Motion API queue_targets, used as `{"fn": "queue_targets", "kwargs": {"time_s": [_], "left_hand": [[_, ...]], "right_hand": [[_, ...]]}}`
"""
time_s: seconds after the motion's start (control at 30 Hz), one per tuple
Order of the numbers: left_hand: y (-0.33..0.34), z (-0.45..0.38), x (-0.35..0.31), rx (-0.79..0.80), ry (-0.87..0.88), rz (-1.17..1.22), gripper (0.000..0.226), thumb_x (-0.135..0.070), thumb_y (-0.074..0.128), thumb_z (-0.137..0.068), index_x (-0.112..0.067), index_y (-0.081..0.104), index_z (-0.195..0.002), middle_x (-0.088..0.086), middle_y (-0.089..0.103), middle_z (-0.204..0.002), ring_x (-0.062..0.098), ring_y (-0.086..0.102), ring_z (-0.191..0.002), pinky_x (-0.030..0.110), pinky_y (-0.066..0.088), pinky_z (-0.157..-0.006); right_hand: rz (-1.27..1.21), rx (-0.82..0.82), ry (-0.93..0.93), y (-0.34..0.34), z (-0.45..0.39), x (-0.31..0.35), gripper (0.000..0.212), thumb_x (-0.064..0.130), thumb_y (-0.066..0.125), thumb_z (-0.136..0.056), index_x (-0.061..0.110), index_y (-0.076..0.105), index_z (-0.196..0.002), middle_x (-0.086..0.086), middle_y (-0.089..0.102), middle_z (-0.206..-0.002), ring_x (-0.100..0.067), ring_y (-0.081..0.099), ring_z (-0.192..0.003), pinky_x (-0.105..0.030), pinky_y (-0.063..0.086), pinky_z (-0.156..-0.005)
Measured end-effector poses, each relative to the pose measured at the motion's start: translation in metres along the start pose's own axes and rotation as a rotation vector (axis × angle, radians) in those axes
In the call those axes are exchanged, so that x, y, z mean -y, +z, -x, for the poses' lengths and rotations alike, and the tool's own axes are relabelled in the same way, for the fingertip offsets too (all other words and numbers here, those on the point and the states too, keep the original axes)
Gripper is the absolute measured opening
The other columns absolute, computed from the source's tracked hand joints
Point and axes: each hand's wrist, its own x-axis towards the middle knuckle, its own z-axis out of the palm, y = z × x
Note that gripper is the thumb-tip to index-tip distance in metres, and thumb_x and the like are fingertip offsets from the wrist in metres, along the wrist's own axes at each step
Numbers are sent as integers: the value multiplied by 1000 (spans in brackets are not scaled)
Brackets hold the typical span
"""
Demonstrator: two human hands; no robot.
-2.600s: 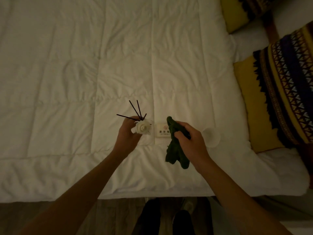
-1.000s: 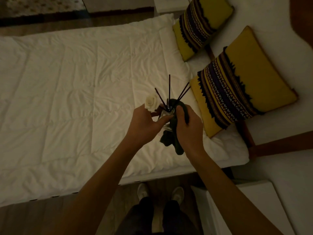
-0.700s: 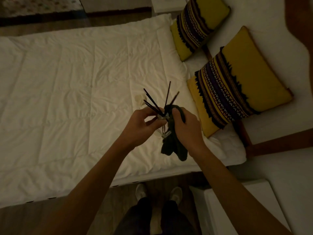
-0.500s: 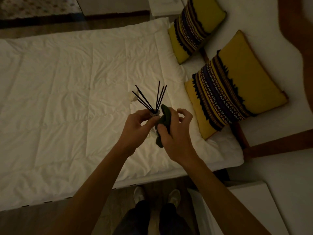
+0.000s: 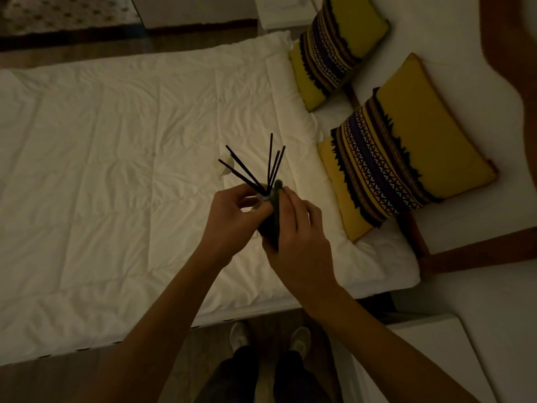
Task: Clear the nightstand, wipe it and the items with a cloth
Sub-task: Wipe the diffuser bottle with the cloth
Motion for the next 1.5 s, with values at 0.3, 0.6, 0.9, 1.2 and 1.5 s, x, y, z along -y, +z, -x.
{"fn": "queue_targets", "kwargs": {"time_s": [0.3, 0.6, 0.9, 1.2, 1.5], "left_hand": [[-7, 1, -3, 37, 152, -143, 33, -3, 72, -85, -14, 73, -117, -8, 76, -102, 3, 71, -98, 19, 57, -86], [-18, 3, -3, 222, 156, -62, 37, 1, 69, -90, -9, 68, -126, 5, 75, -115, 14, 69, -113, 33, 55, -98], [-14, -4, -15, 360, 144, 110, 44, 2, 61, -94, -15, 60, -134, -4, 62, -139, 11, 55, -132, 24, 48, -105], [22, 2, -14, -148, 98, -139, 33, -34, 86, -75, -14, 76, -99, -7, 75, -97, 5, 69, -99, 20, 54, -89], [14, 10, -14, 31, 301, -335, 39, -10, 87, -71, -6, 73, -107, 1, 73, -102, 12, 71, -96, 32, 59, -89]], "right_hand": [[-195, 264, 97, -8, -25, -7, 63, 35, 80, -72, 16, 58, -128, -1, 64, -117, -19, 60, -101, -31, 53, -84], [-539, 564, 217, -12, -44, -30, 63, 48, 92, -59, 31, 65, -114, 14, 72, -99, 0, 67, -92, -24, 55, -86], [-898, 332, 237, -12, -33, -29, 64, 28, 90, -71, 23, 60, -127, 7, 71, -117, -12, 69, -105, -40, 58, -95], [-545, 41, 380, 3, -21, -21, 80, 35, 87, -72, 26, 47, -140, 5, 55, -132, -1, 57, -110, -2, 44, -88], [-246, 285, 102, -9, -23, -41, 80, 30, 74, -75, 22, 43, -148, 0, 58, -130, -19, 65, -98, -35, 57, -82]]}}
